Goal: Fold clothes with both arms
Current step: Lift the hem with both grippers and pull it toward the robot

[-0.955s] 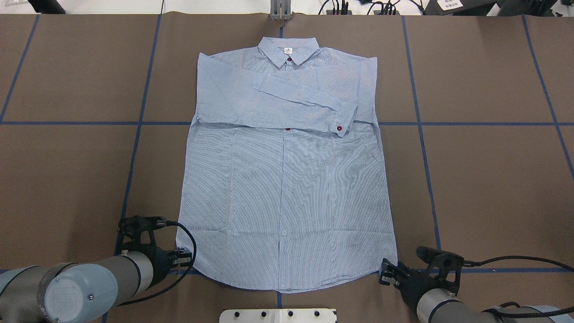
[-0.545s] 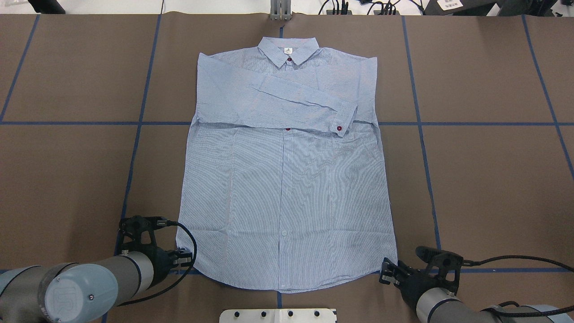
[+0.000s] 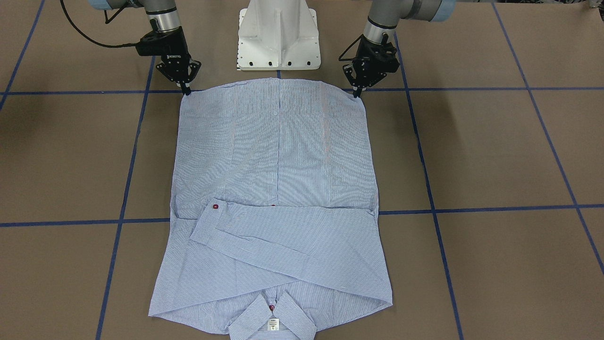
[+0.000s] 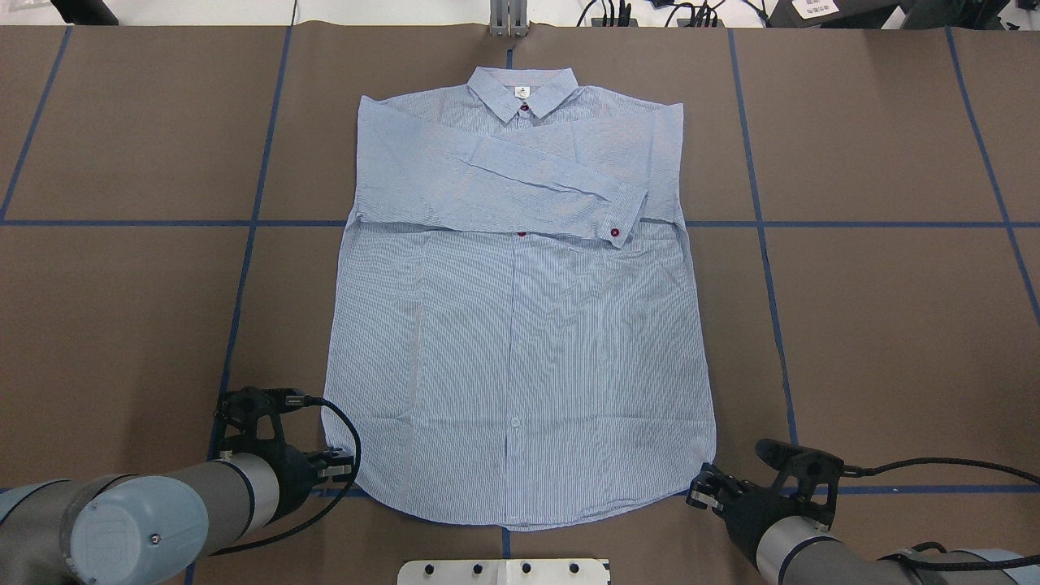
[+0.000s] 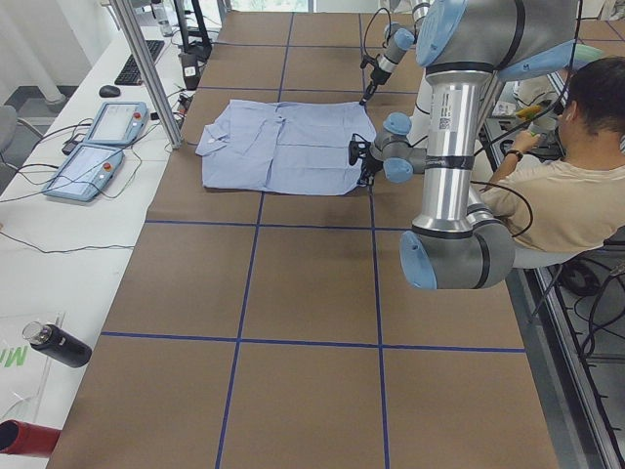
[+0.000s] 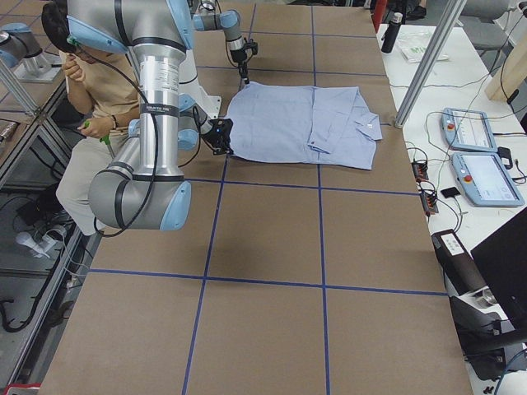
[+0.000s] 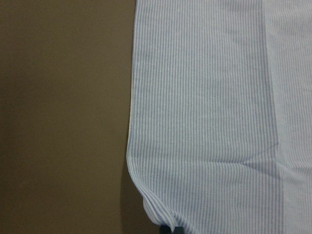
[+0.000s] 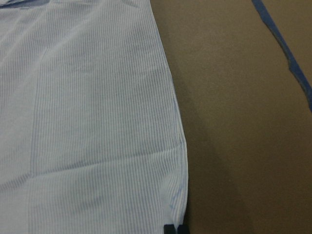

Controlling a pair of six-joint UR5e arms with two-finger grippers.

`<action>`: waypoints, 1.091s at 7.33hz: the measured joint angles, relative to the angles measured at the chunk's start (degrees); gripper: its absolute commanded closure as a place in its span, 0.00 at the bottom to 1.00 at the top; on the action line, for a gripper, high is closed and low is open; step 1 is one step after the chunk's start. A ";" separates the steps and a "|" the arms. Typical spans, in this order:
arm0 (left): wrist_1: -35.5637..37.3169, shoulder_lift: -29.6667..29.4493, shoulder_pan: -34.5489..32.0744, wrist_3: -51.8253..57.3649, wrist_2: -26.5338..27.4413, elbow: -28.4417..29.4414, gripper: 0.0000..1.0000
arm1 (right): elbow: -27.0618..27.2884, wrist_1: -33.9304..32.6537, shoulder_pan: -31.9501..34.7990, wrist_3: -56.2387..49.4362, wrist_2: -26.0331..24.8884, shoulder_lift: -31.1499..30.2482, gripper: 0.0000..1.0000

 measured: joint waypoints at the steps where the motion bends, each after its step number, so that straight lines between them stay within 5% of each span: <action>1: 0.81 0.32 -0.44 0.26 -0.96 -3.72 1.00 | 3.56 -0.32 1.34 -0.23 0.77 -0.81 1.00; 5: 18.00 0.09 -5.17 1.48 -15.15 -30.97 1.00 | 30.22 -20.52 10.05 -0.65 18.39 -1.10 1.00; 6: 20.57 -0.14 -7.43 1.85 -18.18 -34.30 1.00 | 34.29 -24.33 11.84 -0.70 22.47 0.29 1.00; 8: 22.07 -1.03 -10.03 3.25 -19.34 -31.41 1.00 | 34.60 -27.38 15.36 -2.82 25.49 2.50 1.00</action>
